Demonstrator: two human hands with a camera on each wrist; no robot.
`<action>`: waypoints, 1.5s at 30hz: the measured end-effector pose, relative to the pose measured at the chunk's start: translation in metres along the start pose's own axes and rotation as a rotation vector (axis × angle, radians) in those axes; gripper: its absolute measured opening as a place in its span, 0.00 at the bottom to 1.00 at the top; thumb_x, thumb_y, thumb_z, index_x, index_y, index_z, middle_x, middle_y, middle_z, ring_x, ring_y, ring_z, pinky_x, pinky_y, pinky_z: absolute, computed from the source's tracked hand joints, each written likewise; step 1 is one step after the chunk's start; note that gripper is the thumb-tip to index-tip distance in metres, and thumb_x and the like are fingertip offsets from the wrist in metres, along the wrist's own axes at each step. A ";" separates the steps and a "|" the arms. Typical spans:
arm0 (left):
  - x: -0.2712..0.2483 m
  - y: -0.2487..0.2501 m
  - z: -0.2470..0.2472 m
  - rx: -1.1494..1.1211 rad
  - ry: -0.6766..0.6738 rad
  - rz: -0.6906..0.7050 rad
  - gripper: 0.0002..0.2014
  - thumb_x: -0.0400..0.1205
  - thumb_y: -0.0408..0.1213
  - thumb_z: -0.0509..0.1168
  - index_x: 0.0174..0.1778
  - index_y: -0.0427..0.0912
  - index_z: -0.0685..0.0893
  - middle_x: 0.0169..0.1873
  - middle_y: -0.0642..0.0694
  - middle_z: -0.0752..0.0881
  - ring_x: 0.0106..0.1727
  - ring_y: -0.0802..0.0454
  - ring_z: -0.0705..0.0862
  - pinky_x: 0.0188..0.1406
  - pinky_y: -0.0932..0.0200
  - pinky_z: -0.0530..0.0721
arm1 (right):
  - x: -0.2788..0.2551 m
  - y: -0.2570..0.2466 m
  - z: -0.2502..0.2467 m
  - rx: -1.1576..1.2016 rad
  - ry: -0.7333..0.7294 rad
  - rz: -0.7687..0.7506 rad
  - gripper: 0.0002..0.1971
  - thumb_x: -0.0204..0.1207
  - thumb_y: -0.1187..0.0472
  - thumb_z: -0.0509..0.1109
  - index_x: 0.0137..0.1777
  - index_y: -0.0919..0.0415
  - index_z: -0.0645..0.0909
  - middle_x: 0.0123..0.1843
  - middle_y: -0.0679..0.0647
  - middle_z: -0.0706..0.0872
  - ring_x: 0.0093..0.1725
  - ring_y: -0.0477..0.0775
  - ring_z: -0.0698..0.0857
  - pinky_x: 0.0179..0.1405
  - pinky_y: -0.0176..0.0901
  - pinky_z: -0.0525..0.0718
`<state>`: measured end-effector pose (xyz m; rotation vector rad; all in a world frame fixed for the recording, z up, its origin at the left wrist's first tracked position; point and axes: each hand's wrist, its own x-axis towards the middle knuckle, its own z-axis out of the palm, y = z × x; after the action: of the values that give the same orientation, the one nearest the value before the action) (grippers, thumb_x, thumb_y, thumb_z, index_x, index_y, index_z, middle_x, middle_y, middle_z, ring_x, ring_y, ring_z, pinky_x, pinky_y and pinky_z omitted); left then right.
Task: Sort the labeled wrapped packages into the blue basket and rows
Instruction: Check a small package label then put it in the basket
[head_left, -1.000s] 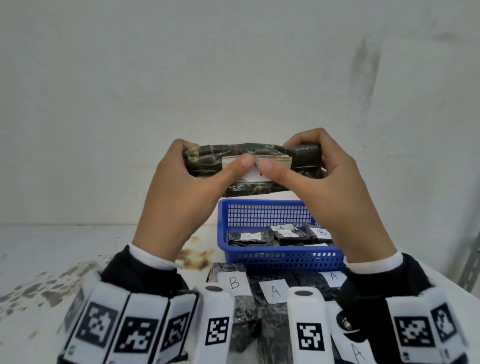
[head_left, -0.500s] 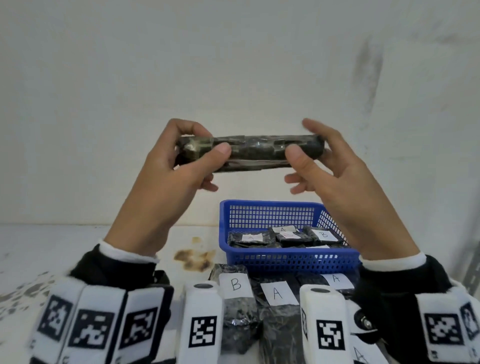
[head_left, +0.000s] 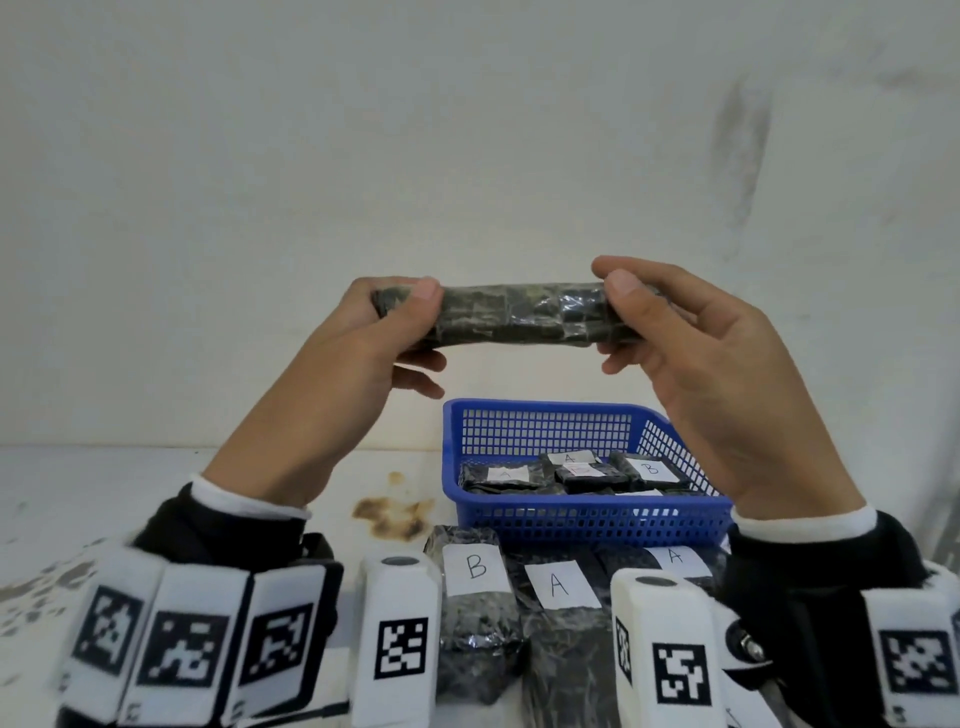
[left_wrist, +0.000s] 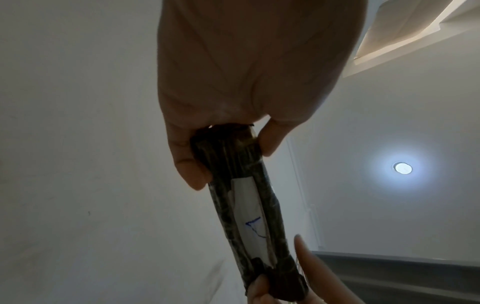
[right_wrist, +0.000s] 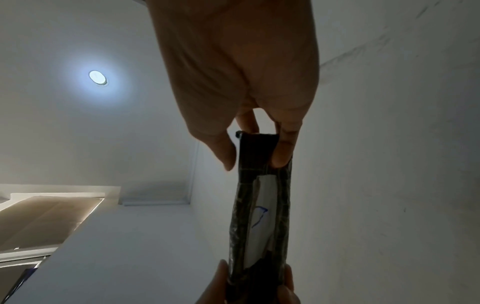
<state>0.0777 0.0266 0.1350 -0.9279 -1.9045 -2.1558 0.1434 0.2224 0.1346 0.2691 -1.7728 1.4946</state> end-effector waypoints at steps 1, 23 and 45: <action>0.000 0.000 0.001 0.012 0.004 0.001 0.16 0.85 0.47 0.62 0.61 0.38 0.79 0.49 0.42 0.85 0.43 0.51 0.83 0.41 0.53 0.83 | -0.001 0.000 0.000 -0.020 -0.001 0.001 0.15 0.71 0.49 0.75 0.56 0.52 0.90 0.42 0.52 0.90 0.39 0.50 0.82 0.43 0.40 0.82; -0.003 -0.004 0.008 0.055 0.122 0.102 0.23 0.68 0.37 0.81 0.55 0.54 0.80 0.46 0.48 0.89 0.42 0.55 0.90 0.42 0.66 0.82 | -0.008 0.000 0.012 -0.221 0.049 -0.029 0.36 0.60 0.39 0.82 0.70 0.34 0.74 0.65 0.47 0.84 0.58 0.50 0.88 0.60 0.48 0.87; -0.004 0.001 0.011 -0.066 -0.046 0.019 0.21 0.79 0.42 0.66 0.65 0.37 0.77 0.52 0.42 0.90 0.45 0.48 0.92 0.53 0.50 0.88 | -0.009 -0.011 0.001 -0.150 0.015 -0.066 0.31 0.63 0.43 0.78 0.68 0.40 0.76 0.42 0.41 0.84 0.38 0.39 0.83 0.47 0.37 0.81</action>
<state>0.0856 0.0354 0.1334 -1.0112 -1.8466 -2.2181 0.1556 0.2150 0.1365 0.2380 -1.8360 1.3065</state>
